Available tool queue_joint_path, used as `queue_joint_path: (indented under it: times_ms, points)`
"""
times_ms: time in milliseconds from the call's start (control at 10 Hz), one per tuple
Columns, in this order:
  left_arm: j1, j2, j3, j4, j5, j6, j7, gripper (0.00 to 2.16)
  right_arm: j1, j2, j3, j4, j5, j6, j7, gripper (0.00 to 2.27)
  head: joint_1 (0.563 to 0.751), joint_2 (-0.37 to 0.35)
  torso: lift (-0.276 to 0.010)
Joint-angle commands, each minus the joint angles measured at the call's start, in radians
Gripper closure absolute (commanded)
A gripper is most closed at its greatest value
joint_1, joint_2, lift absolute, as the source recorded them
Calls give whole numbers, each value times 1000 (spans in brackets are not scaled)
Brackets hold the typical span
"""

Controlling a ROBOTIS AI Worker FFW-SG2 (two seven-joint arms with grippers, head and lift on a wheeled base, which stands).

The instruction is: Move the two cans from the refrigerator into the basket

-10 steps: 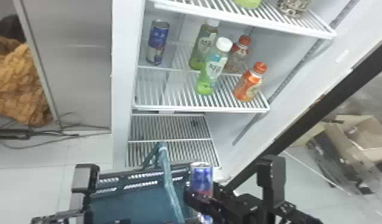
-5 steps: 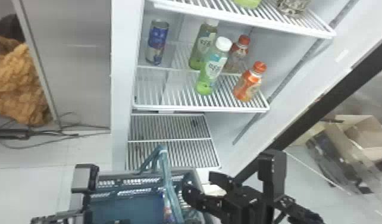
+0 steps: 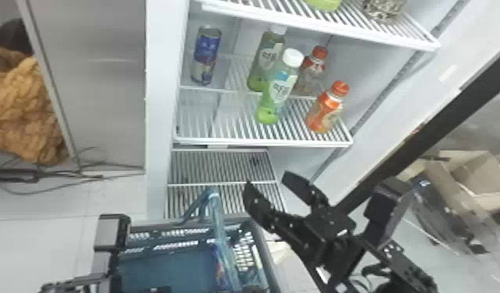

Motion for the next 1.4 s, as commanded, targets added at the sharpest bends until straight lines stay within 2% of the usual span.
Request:
queue_joint_path:
  times_ms: [0,400,900,1300]
  points:
    - [0,1,-1,0,-2,0,0,1190,-34,-3,23,39,-1,-86,0,275,695,-350,-276]
    - [2,-2,1,0,-4,0,2,1190,-162,-14,87,231,13,-356,-20,275,695,-350,-276]
    - [2,-6,1,10,-2,-2,6,1190,-265,-38,144,324,15,-427,-60,277,695,-350,-276]
    - [-3,-6,-3,10,-2,-7,6,1190,-385,-49,202,439,15,-484,-86,279,695,-350,-276]
